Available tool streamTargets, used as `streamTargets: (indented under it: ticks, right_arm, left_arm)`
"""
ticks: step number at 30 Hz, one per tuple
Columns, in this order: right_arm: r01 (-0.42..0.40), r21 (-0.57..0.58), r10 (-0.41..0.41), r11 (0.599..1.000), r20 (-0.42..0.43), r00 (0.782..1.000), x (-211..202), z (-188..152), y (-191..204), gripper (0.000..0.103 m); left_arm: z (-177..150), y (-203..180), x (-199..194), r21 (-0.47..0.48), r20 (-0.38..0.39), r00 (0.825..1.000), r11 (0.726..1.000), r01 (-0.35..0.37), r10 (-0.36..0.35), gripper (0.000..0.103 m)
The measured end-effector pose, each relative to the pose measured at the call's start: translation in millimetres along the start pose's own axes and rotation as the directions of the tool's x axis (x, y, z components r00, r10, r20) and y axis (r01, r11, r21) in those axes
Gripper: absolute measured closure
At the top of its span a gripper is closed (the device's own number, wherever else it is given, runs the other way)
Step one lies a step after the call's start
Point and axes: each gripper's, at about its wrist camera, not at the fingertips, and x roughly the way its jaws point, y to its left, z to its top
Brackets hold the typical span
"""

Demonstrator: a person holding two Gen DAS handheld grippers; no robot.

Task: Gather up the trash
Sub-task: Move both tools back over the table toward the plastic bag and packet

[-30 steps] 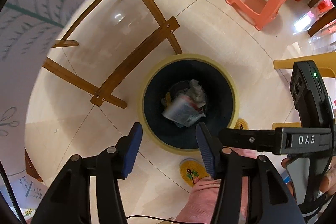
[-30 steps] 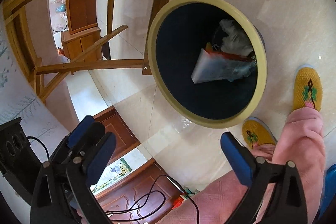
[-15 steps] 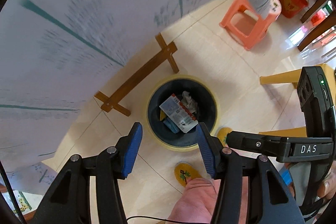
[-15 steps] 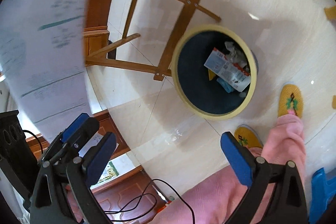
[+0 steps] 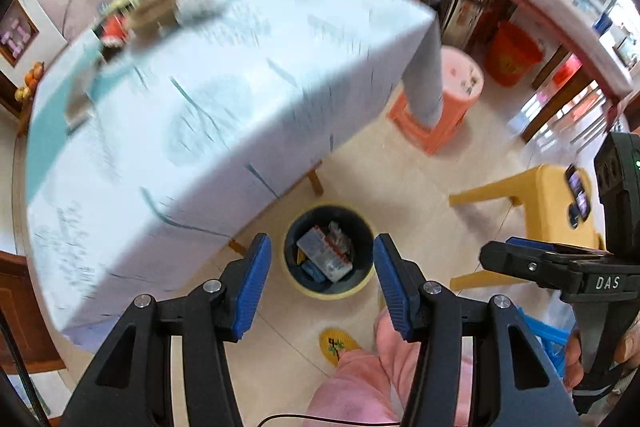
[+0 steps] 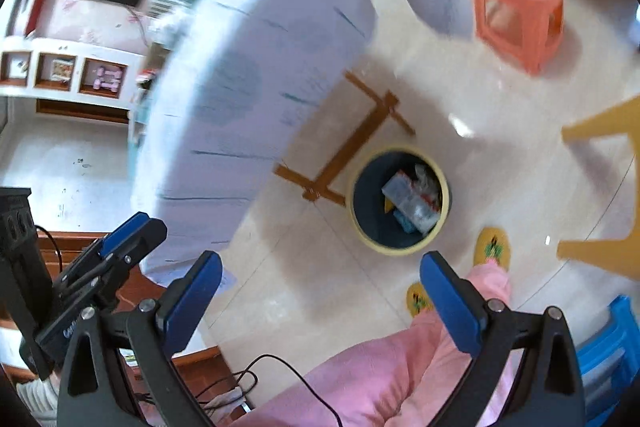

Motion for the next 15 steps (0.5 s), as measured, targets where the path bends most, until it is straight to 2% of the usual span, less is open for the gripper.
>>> streamTargets:
  ticks: [7, 15]
  right_arm:
    - [0.068, -0.170, -0.045, 0.983, 0.135, 0.990, -60, -2, 70, 0.003]
    - [0.151, -0.335, -0.064, 0.930, 0.258, 0.964, -95, -3, 140, 0.003]
  left_arm:
    - [15, 24, -86, -0.026, 0.149, 0.989, 1.000, -0.002, 0.005, 0.048]
    - [18, 48, -148, -0.071, 0.278, 0.961, 0.997, 0.033, -0.012, 0.047]
